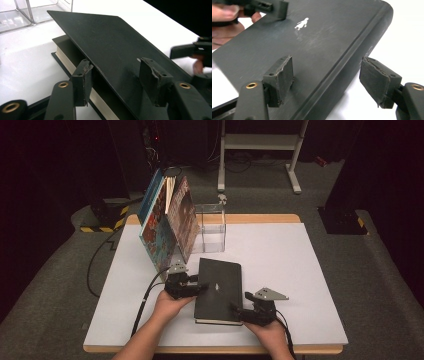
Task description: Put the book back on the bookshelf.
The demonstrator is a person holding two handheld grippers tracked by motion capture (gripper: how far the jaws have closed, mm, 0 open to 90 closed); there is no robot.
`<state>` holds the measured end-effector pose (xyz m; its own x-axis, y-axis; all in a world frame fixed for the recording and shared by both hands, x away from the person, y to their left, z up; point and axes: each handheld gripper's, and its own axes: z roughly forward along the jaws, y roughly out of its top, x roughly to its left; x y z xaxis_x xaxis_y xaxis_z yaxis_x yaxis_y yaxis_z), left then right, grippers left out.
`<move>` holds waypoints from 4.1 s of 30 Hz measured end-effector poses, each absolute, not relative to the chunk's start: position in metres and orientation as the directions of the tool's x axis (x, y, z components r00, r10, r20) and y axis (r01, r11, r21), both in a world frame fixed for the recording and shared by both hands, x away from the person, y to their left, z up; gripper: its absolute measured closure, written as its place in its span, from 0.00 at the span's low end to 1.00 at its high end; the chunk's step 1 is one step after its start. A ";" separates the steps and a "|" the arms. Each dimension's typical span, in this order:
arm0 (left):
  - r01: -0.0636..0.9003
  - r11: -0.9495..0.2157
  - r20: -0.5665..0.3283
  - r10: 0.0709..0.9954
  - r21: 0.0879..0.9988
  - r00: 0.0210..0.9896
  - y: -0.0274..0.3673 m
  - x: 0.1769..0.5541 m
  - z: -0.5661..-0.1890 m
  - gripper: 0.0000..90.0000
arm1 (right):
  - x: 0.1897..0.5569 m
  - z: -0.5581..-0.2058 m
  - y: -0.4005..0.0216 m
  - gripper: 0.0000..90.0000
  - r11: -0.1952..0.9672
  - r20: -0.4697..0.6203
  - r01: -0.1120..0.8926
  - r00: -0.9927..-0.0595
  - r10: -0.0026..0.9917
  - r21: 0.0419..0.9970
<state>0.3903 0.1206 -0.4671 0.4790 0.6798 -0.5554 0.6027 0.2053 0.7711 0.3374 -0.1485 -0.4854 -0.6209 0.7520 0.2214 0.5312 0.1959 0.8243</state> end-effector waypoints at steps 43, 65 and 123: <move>0.393 0.171 -0.404 0.647 0.903 0.647 0.118 0.365 -0.450 0.64 | 0.392 -0.484 -0.148 0.15 0.125 0.333 0.598 -0.595 0.731 0.792; 0.215 0.132 -0.249 0.649 0.968 0.719 0.115 0.338 -0.443 0.64 | 0.399 -0.483 -0.154 0.10 0.048 0.478 0.638 -0.622 0.619 0.768; 0.076 0.139 -0.147 0.629 0.987 0.763 0.118 0.322 -0.448 0.64 | 0.410 -0.488 -0.161 0.07 -0.015 0.577 0.659 -0.647 0.499 0.752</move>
<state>0.3217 0.1177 -0.4483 0.7630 0.6295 -0.1470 0.0755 0.1391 0.9874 0.4099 -0.1612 -0.4881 -0.6467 0.4986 0.5772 0.6592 -0.0154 0.7518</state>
